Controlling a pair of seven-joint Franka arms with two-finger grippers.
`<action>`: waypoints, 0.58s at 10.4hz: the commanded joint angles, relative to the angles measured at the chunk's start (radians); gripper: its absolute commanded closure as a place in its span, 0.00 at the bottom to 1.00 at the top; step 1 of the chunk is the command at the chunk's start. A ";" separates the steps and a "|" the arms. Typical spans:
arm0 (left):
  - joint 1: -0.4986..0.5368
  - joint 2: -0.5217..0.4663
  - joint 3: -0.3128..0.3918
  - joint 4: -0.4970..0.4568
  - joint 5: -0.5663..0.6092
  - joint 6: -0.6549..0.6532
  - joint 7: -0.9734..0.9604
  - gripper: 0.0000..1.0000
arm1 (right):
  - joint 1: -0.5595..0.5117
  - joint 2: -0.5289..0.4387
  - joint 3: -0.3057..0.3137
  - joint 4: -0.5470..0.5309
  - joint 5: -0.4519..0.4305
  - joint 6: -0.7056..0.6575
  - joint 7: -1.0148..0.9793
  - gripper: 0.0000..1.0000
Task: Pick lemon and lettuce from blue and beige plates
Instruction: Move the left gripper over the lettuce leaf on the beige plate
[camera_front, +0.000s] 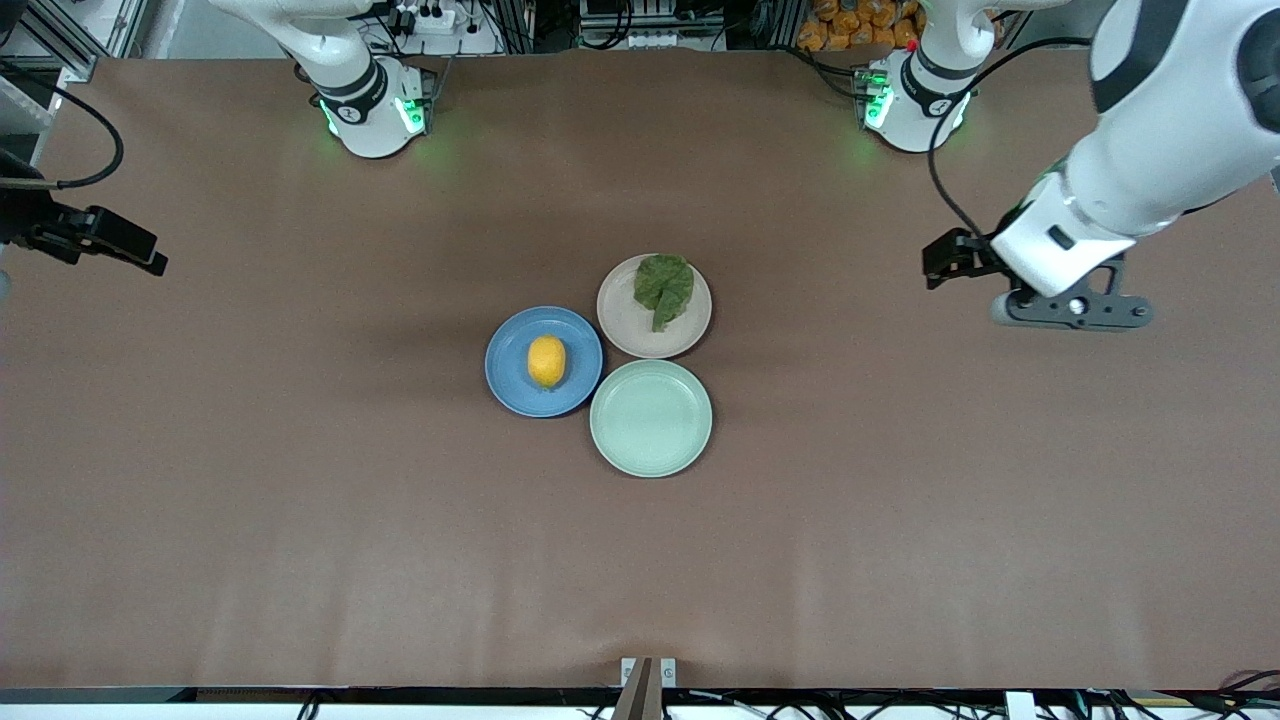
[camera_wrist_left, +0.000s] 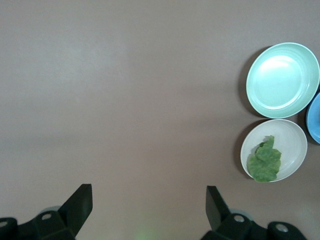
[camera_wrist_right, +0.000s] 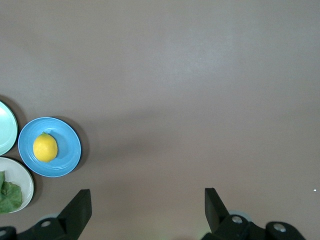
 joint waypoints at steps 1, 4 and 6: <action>-0.041 0.028 -0.016 -0.009 -0.021 0.036 -0.089 0.00 | 0.009 0.045 -0.007 0.027 -0.006 0.013 0.009 0.00; -0.155 0.096 -0.016 -0.019 -0.012 0.102 -0.213 0.00 | -0.002 0.067 -0.008 0.027 -0.007 0.023 0.020 0.00; -0.250 0.155 -0.015 -0.022 0.007 0.140 -0.322 0.00 | 0.003 0.068 -0.008 0.022 -0.004 0.013 0.009 0.00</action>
